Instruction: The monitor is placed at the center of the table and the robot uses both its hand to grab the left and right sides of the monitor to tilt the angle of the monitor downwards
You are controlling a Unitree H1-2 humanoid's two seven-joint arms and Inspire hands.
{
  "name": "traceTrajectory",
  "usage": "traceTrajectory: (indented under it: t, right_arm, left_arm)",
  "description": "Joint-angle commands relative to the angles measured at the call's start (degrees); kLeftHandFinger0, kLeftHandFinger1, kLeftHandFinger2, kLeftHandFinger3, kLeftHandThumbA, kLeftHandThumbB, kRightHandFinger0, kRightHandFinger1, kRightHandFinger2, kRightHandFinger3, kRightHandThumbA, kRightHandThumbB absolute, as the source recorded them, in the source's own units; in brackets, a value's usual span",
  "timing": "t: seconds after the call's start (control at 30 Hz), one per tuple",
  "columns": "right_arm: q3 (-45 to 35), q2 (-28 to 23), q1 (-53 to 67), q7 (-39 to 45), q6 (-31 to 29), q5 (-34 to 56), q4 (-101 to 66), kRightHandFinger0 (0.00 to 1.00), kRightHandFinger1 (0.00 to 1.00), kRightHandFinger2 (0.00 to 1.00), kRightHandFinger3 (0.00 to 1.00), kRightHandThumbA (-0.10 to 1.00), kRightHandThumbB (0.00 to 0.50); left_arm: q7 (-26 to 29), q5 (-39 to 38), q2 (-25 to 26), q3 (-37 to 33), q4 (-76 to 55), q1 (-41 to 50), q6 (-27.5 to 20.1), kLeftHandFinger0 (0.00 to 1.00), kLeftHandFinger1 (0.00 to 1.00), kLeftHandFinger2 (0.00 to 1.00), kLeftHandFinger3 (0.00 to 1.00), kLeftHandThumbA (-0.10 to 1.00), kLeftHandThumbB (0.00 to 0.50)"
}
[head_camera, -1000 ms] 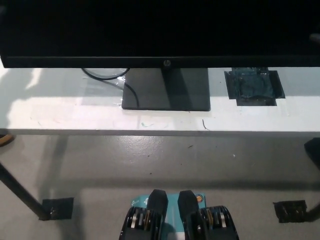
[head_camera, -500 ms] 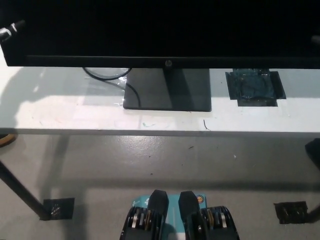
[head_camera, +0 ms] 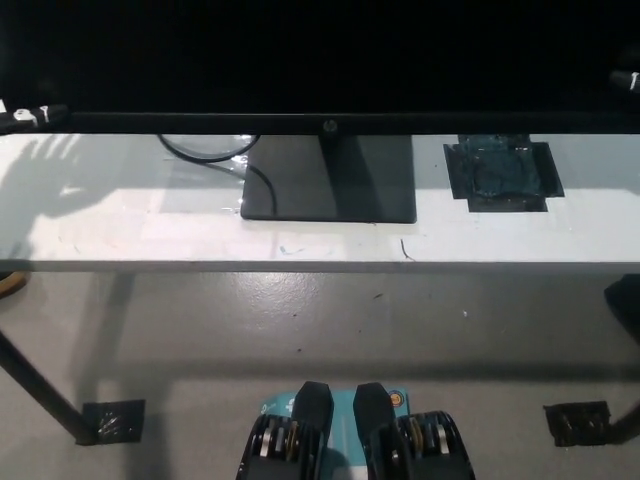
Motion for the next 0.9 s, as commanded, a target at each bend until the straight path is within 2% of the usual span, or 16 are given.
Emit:
traceTrajectory:
  t: [0.0,0.07,0.13,0.2,0.27,0.4,0.43,0.53,0.67,0.7,0.83,0.87]
  right_arm:
    - [8.5,3.0,-6.9,-23.3,-11.5,-17.9,0.6,1.00,1.00,1.00,1.00,0.41,0.500]
    - [10.1,4.0,-8.0,-28.4,-13.3,-19.5,3.2,1.00,1.00,1.00,1.00,0.43,0.500]
    - [12.6,4.6,-9.1,-32.9,-13.0,-22.3,4.4,1.00,1.00,1.00,1.00,0.43,0.500]
    - [13.2,4.6,-9.3,-33.6,-13.2,-22.4,4.8,1.00,1.00,1.00,1.00,0.43,0.500]
    - [15.1,5.7,-11.2,-37.1,-13.3,-23.8,7.0,1.00,1.00,1.00,1.00,0.37,0.500]
    - [18.1,6.5,-13.9,-41.5,-14.2,-26.0,8.8,1.00,1.00,1.00,1.00,0.40,0.500]
    - [18.8,6.7,-14.5,-42.8,-14.7,-26.3,9.5,1.00,1.00,1.00,1.00,0.41,0.500]
    - [20.0,7.0,-15.7,-44.4,-13.9,-26.6,10.2,1.00,1.00,1.00,1.00,0.45,0.500]
    - [21.2,7.2,-16.2,-45.8,-14.0,-26.5,11.0,1.00,1.00,1.00,1.00,0.45,0.500]
    - [23.1,8.4,-17.7,-49.7,-13.0,-28.7,11.6,1.00,1.00,1.00,1.00,0.48,0.500]
    - [25.6,9.1,-19.3,-53.6,-11.4,-30.3,13.1,1.00,1.00,1.00,1.00,0.51,0.500]
    - [26.2,9.2,-19.6,-54.3,-11.3,-30.6,13.6,1.00,1.00,1.00,1.00,0.51,0.493]
  left_arm:
    - [17.6,21.6,-1.6,-13.7,4.6,-7.6,1.7,1.00,1.00,1.00,1.00,0.90,0.493]
    - [20.3,19.9,-2.3,-13.9,6.3,-9.1,2.8,1.00,1.00,1.00,1.00,0.89,0.500]
    - [19.7,19.5,-3.0,-14.5,6.7,-10.9,4.4,1.00,1.00,1.00,1.00,0.85,0.490]
    - [20.0,19.1,-3.2,-15.2,7.0,-11.1,4.4,1.00,1.00,1.00,1.00,0.85,0.493]
    - [20.3,19.4,-4.1,-16.0,7.0,-13.7,5.8,1.00,1.00,1.00,1.00,0.82,0.467]
    - [21.5,19.4,-4.6,-17.2,7.6,-17.3,6.0,1.00,1.00,1.00,1.00,0.84,0.466]
    - [22.9,19.2,-4.6,-17.2,7.6,-18.0,5.1,1.00,1.00,1.00,1.00,0.79,0.461]
    - [25.4,19.7,-5.3,-18.3,8.3,-19.7,6.5,1.00,1.00,1.00,1.00,0.84,0.499]
    - [26.3,19.7,-5.7,-18.9,8.9,-20.1,7.1,1.00,1.00,1.00,1.00,0.85,0.500]
    - [30.3,20.8,-5.8,-19.8,9.5,-21.0,9.1,1.00,1.00,1.00,1.00,0.90,0.500]
    - [29.4,21.3,-6.9,-20.7,10.4,-22.3,11.8,1.00,1.00,1.00,1.00,0.91,0.499]
    - [29.4,21.6,-7.2,-21.0,10.6,-22.5,12.6,1.00,1.00,1.00,1.00,0.90,0.486]
